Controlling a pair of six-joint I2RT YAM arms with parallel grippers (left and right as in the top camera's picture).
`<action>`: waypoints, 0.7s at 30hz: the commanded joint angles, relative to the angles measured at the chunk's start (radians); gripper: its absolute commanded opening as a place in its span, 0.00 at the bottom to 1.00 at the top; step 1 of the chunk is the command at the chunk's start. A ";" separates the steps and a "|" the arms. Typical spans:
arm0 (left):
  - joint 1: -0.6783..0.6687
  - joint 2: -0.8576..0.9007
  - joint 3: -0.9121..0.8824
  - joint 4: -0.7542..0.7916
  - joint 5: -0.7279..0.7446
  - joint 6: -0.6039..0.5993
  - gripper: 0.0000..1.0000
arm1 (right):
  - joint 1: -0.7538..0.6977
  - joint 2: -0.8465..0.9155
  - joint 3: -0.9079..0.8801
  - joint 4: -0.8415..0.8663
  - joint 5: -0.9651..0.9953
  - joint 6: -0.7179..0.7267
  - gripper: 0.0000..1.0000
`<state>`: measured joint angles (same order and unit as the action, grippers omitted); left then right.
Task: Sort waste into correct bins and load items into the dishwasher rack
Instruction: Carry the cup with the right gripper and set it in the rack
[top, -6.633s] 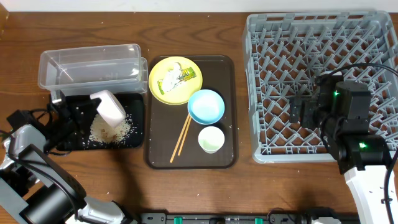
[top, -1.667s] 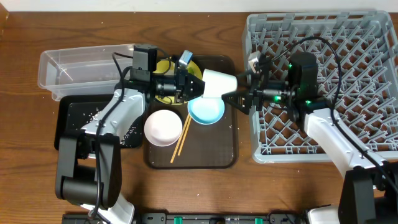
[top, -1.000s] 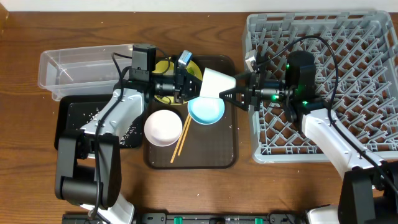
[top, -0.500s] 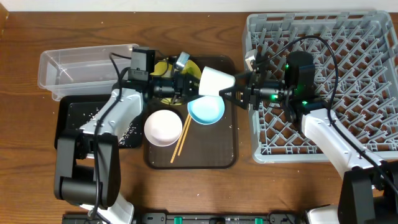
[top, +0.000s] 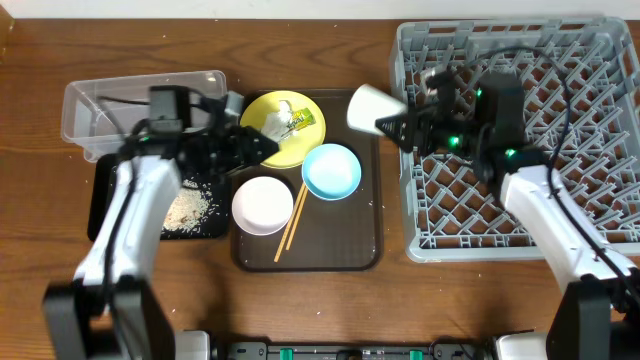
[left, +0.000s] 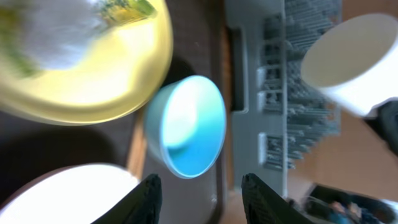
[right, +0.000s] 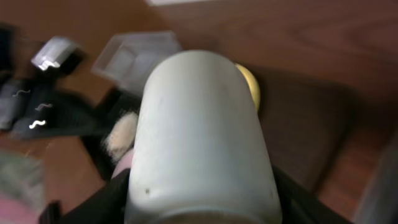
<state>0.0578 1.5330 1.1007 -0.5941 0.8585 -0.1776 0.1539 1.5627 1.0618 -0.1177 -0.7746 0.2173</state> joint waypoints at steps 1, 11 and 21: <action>0.032 -0.087 0.008 -0.048 -0.177 0.054 0.45 | -0.007 -0.041 0.137 -0.129 0.230 -0.032 0.01; 0.042 -0.204 0.008 -0.172 -0.451 0.053 0.46 | -0.068 -0.036 0.390 -0.485 0.595 -0.078 0.01; 0.042 -0.207 0.008 -0.190 -0.452 0.053 0.47 | -0.176 0.113 0.708 -0.756 0.631 -0.143 0.01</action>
<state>0.0956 1.3376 1.1007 -0.7822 0.4278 -0.1368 -0.0044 1.6146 1.6894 -0.8474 -0.1726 0.1127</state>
